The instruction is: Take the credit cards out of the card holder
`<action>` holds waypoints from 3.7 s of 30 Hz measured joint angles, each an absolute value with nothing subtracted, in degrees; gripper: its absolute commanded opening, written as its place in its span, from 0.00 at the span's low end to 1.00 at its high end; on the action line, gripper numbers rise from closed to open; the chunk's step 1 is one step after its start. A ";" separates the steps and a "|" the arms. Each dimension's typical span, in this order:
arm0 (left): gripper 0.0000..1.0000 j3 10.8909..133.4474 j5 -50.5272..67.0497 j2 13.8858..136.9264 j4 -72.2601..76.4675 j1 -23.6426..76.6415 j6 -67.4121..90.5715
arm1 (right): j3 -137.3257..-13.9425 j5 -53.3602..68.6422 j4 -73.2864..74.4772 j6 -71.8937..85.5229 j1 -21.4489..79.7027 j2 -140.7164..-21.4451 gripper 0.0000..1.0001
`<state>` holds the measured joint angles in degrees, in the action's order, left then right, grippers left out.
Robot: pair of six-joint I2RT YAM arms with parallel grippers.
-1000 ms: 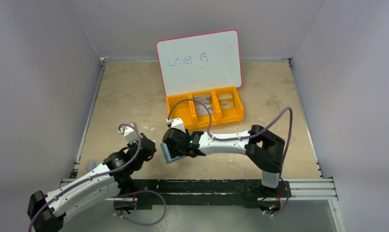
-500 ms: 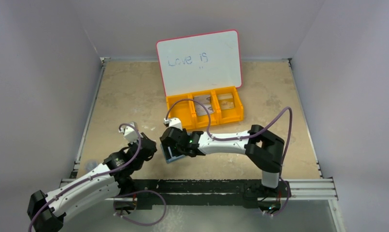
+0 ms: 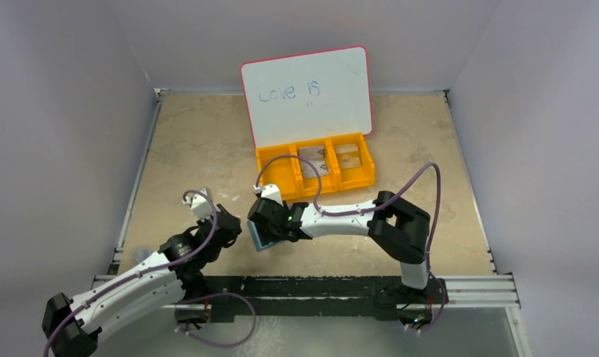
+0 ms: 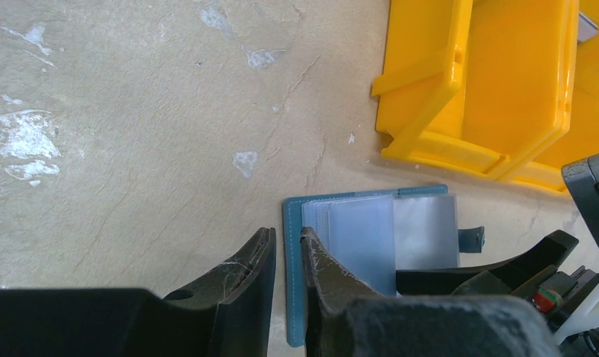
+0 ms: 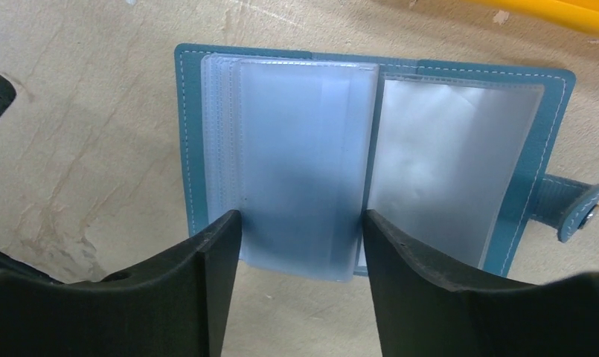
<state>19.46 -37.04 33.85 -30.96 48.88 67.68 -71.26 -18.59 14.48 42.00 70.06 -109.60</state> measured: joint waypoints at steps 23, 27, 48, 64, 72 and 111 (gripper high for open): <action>0.20 19.46 -35.86 35.33 -29.36 48.88 66.72 | -68.07 -20.49 13.82 46.13 67.40 -104.66 0.46; 0.20 19.46 -34.48 37.60 -27.07 48.88 66.22 | -66.17 -20.49 12.88 47.42 66.30 -103.20 0.43; 0.21 19.46 -24.47 49.93 -13.02 48.88 62.46 | -55.92 -24.60 14.06 51.48 58.70 -87.53 0.56; 0.20 19.40 -31.11 42.61 -20.99 48.88 66.43 | -61.93 -12.82 0.19 35.55 64.38 -97.06 0.70; 0.20 19.40 -32.88 41.87 -23.79 48.88 67.11 | -66.72 -14.04 5.30 32.47 66.52 -106.50 0.70; 0.20 18.85 -30.17 43.62 -20.21 48.88 66.57 | -65.36 -10.72 5.19 37.45 66.78 -105.47 0.52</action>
